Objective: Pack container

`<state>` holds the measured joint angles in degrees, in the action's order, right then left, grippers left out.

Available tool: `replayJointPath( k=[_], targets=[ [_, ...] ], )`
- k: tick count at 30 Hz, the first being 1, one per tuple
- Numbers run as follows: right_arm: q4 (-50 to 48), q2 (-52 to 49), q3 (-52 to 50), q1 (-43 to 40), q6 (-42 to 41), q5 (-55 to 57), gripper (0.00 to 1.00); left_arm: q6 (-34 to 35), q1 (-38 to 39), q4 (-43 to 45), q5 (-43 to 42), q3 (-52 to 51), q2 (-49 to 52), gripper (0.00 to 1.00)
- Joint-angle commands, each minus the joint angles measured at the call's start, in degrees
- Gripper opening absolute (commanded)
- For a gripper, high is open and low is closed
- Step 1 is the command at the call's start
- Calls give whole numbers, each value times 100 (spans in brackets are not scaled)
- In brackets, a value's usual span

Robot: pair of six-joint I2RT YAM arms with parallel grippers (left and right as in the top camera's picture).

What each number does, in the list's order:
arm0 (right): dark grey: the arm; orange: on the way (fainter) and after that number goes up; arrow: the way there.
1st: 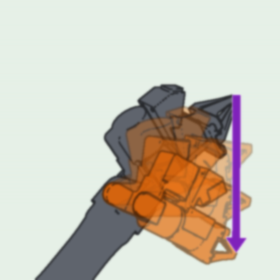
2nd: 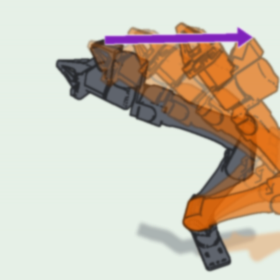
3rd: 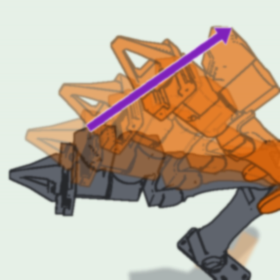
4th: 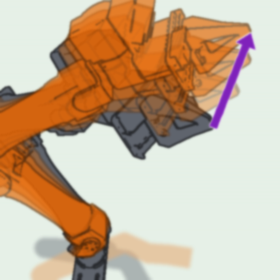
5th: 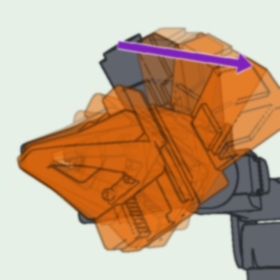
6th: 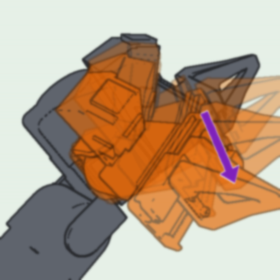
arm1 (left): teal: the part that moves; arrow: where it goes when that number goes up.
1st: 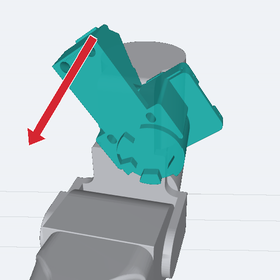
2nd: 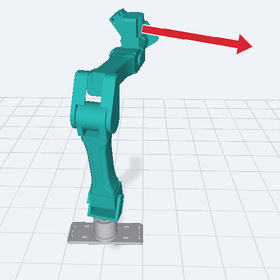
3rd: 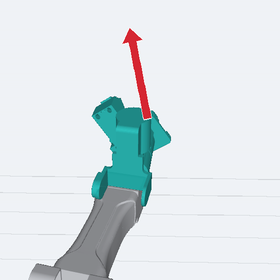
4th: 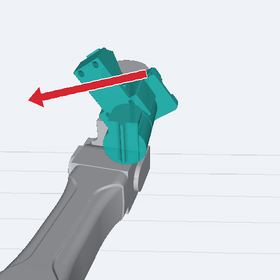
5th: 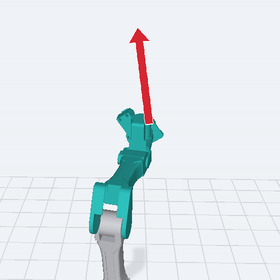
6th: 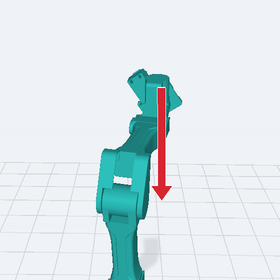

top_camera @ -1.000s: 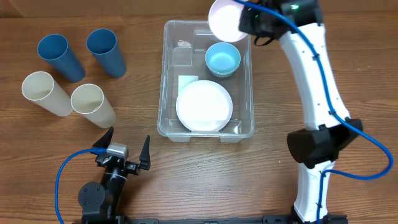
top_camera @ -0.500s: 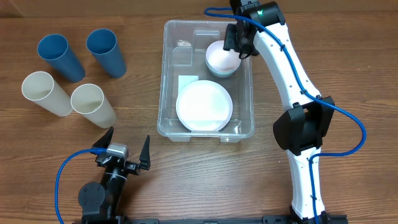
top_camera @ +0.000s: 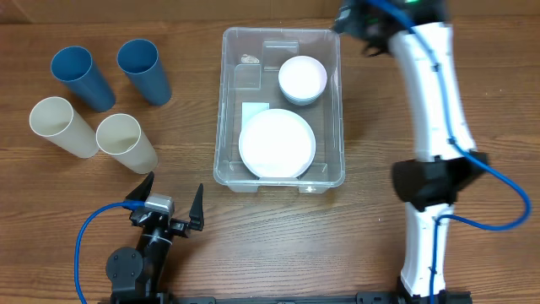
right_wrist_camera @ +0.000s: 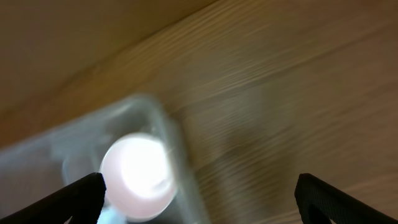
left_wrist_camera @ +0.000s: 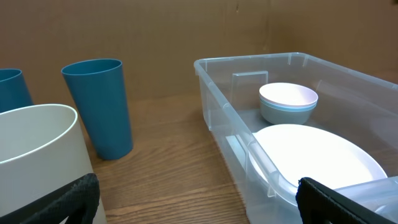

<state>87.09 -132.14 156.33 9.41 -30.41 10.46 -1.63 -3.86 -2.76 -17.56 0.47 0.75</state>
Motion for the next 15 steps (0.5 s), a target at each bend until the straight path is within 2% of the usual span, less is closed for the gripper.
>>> replayJointPath(
  k=[1,8,12,15],
  targets=[
    [96,280,188,-1029,-542,195,100,76,-42,2,0,-17,-44,100],
    [90,280,188,-2393,-540,195,100,74,-42,0,0,-17,-44,100],
    [90,280,188,-2763,-542,195,100,118,-39,111,-269,-17,-44,100],
    [90,280,188,-2830,-542,195,100,57,-39,638,-96,-17,-44,100]
  ],
)
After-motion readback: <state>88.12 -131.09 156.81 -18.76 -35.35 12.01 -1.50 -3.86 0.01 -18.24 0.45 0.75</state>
